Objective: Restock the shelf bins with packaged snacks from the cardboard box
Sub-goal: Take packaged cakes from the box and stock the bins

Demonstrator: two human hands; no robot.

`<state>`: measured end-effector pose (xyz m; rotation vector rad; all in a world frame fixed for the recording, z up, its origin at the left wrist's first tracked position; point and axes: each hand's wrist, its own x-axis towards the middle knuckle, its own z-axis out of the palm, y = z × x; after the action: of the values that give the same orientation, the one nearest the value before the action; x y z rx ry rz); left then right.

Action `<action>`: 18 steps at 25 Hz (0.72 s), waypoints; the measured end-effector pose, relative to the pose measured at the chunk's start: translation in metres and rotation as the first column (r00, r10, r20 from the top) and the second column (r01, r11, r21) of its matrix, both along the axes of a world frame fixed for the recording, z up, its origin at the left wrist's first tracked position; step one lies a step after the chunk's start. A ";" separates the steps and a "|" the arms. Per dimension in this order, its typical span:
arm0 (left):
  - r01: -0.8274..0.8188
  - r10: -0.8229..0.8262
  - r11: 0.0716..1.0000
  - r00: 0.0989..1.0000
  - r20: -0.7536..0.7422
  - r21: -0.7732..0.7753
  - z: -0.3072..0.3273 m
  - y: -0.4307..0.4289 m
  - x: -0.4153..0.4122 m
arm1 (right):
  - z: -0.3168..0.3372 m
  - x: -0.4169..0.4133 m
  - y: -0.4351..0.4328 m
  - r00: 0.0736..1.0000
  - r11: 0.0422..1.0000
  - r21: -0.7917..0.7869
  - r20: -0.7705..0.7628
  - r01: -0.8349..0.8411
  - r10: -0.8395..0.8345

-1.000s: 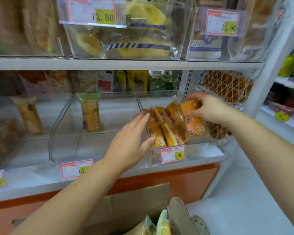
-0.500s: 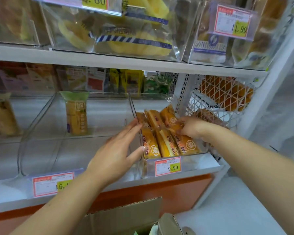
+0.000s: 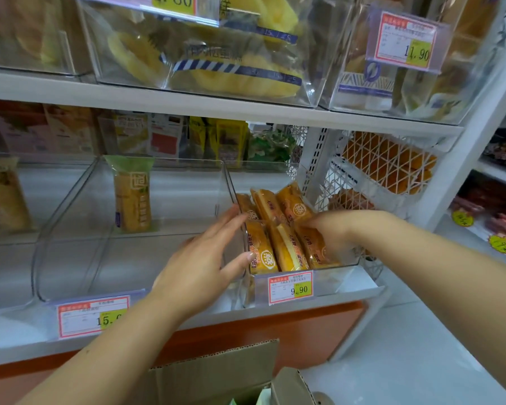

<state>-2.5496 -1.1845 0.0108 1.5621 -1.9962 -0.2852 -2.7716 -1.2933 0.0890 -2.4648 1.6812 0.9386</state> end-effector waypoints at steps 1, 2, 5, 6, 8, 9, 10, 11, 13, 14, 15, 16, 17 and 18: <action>0.003 -0.003 1.000 1.000 0.007 0.005 0.000 0.000 0.000 | -0.003 0.000 0.000 1.000 1.000 -0.009 -0.002 -0.007 0.007; 0.008 -0.008 1.000 1.000 0.018 0.008 -0.001 0.000 0.000 | -0.004 0.001 0.000 1.000 1.000 -0.024 -0.007 -0.011 0.011; -0.001 0.000 1.000 1.000 0.030 0.007 0.001 -0.001 0.000 | -0.007 0.003 0.004 1.000 1.000 -0.027 -0.001 0.015 -0.015; -0.002 0.002 1.000 1.000 0.007 -0.001 0.003 -0.002 -0.001 | -0.007 0.002 0.008 1.000 0.999 -0.040 0.020 0.021 -0.020; -0.016 0.012 0.999 0.996 -0.086 -0.045 0.006 0.008 0.000 | 0.000 0.000 0.025 0.990 0.993 -0.117 0.143 0.013 0.004; -0.033 0.021 0.995 0.991 -0.129 -0.090 0.005 0.020 0.001 | 0.004 0.000 0.038 0.966 0.983 -0.181 0.257 0.011 0.037; -0.049 0.028 0.988 0.988 -0.149 -0.144 0.003 0.037 0.004 | 0.006 0.001 0.055 0.914 0.968 -0.249 0.397 0.021 0.082; -0.056 0.030 0.980 0.990 -0.139 -0.190 -0.001 0.055 0.009 | 0.008 0.003 0.076 0.820 0.955 -0.292 0.556 0.044 0.132; -0.054 0.035 0.982 0.993 -0.110 -0.179 -0.025 0.100 0.021 | 0.003 0.012 0.123 0.599 0.982 -0.176 0.794 0.069 0.100; -0.047 0.038 0.994 0.995 -0.095 -0.099 -0.041 0.120 0.027 | -0.006 0.017 0.143 0.555 0.999 -0.033 0.831 0.028 0.012; -0.037 0.039 0.999 0.996 -0.077 0.031 -0.060 0.139 0.034 | -0.021 0.024 0.160 0.598 0.992 0.115 0.799 -0.051 -0.062; -0.019 0.028 0.985 0.998 -0.051 0.169 -0.080 0.154 0.040 | -0.041 0.030 0.171 0.707 0.968 0.203 0.706 -0.145 -0.042; -0.001 0.010 0.956 1.000 -0.026 0.295 -0.101 0.169 0.045 | -0.063 0.038 0.181 0.805 0.940 0.255 0.592 -0.228 0.035; 0.012 -0.008 0.920 1.000 -0.011 0.393 -0.120 0.182 0.048 | -0.090 0.045 0.188 0.868 0.914 0.298 0.486 -0.276 0.103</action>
<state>-2.5013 -1.0026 -0.1088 1.7832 -2.0271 -0.7364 -2.7263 -1.1053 -0.0008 -2.3759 1.0231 0.5369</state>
